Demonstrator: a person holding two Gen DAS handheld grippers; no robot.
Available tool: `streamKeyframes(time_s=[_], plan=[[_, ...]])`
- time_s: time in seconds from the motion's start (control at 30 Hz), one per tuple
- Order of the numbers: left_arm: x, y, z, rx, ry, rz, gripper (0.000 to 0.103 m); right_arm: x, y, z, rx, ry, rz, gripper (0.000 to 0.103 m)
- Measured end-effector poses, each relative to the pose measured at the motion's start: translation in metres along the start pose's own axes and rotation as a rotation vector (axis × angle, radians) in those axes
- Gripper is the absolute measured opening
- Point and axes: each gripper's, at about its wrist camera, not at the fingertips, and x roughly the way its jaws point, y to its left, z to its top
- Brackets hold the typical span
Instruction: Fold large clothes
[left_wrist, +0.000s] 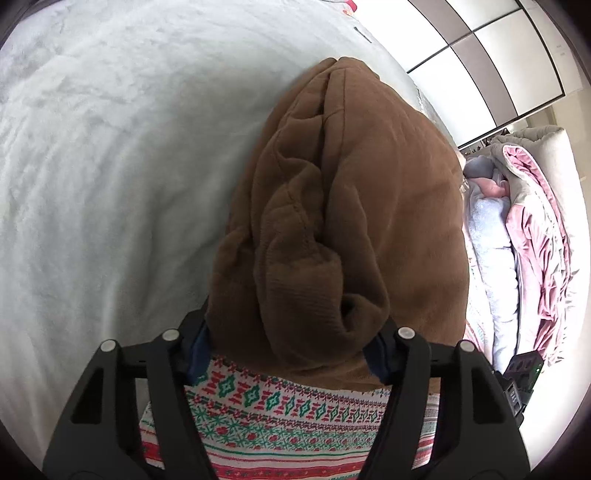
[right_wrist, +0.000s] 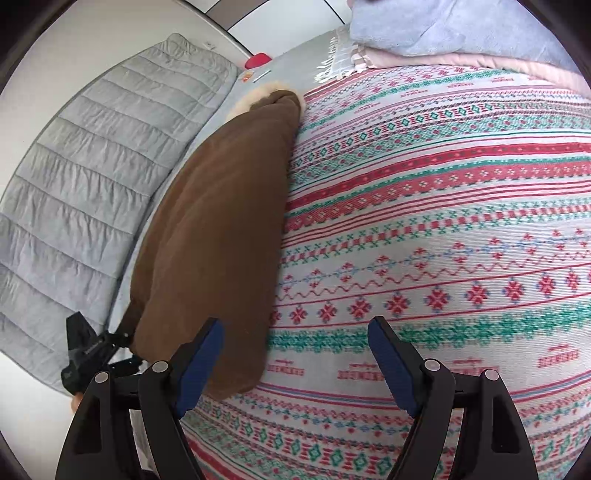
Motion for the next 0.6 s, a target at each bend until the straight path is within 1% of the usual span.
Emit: streamKeyframes(time_s=[0.1, 0.2, 0.3, 0.37, 0.47, 0.53, 0.6], plan=[[-0.001, -0.005, -0.003, 0.029, -0.022, 0.032, 0.063, 0.006, 0.004, 0.002, -0.005, 0.001, 0.008, 0.082], [0.0, -0.009, -0.004, 0.043, -0.037, 0.056, 0.063, 0.013, 0.008, 0.006, -0.006, -0.001, 0.022, 0.082], [0.004, -0.006, -0.002, 0.013, -0.027, 0.039, 0.066, 0.022, 0.01, 0.011, 0.023, -0.008, 0.067, 0.082], [0.007, -0.008, 0.0, 0.014, -0.023, 0.038, 0.067, 0.032, 0.009, 0.015, 0.062, -0.003, 0.106, 0.082], [0.008, -0.009, 0.0, 0.025, -0.033, 0.052, 0.068, 0.049, 0.008, 0.017, 0.126, 0.004, 0.156, 0.083], [0.007, -0.011, -0.002, 0.031, -0.046, 0.062, 0.068, 0.062, 0.01, 0.017, 0.15, 0.018, 0.168, 0.083], [0.007, -0.012, -0.003, 0.043, -0.055, 0.072, 0.068, 0.072, 0.012, 0.019, 0.16, 0.011, 0.193, 0.084]])
